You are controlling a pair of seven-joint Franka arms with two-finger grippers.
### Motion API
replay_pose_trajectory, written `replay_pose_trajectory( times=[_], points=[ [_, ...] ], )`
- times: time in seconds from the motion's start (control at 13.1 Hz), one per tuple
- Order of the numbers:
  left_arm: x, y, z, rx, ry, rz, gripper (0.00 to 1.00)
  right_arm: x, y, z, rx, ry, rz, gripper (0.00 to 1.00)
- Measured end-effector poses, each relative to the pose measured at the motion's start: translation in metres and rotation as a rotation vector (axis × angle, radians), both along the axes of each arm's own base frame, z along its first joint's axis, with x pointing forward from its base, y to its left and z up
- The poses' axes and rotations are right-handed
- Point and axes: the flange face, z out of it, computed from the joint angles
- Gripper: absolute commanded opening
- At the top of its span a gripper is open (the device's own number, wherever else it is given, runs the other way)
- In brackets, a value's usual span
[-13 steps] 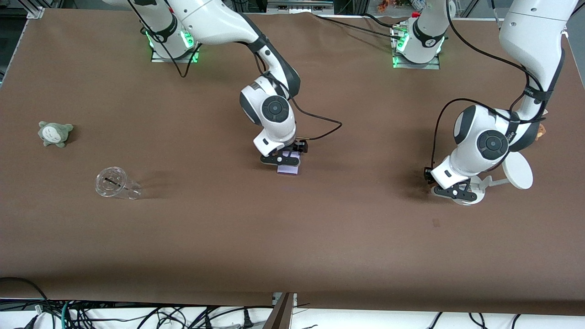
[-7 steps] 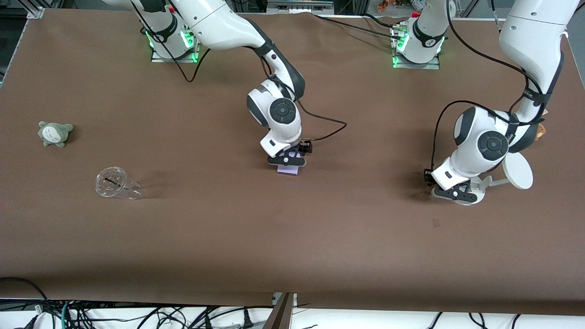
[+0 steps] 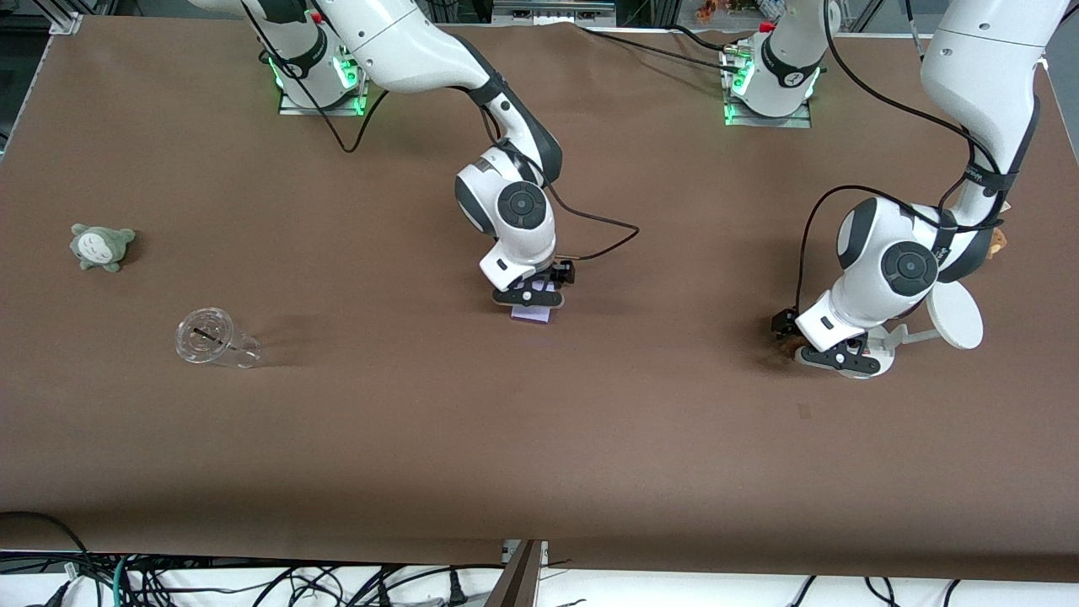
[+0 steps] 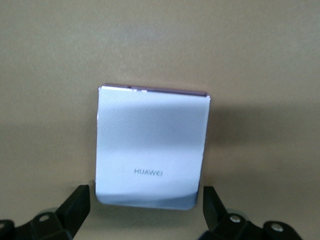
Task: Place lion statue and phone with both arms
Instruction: 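Lower the lion beside the white lamp and open the left gripper, then raise the left gripper away from the lion while the right gripper lifts the phone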
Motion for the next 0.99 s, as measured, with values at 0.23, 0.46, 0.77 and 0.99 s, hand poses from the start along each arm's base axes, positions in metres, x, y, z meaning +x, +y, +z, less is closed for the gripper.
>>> replay_pose_trajectory(
  times=[0.23, 0.46, 0.77, 0.99],
  points=[
    [0.000, -0.016, 0.033, 0.020, 0.015, -0.025, 1.00, 0.006, -0.003, 0.002, 0.000, -0.007, -0.008, 1.00],
    [-0.003, -0.021, 0.089, 0.075, 0.048, -0.029, 1.00, 0.006, -0.004, 0.001, -0.002, -0.006, -0.009, 1.00],
    [-0.003, -0.018, 0.197, 0.145, 0.069, -0.002, 1.00, 0.005, -0.004, -0.001, -0.004, -0.004, -0.010, 1.00],
    [-0.008, -0.016, 0.296, 0.079, 0.127, 0.050, 1.00, 0.005, -0.005, -0.006, -0.007, -0.002, -0.020, 1.00]
  ],
)
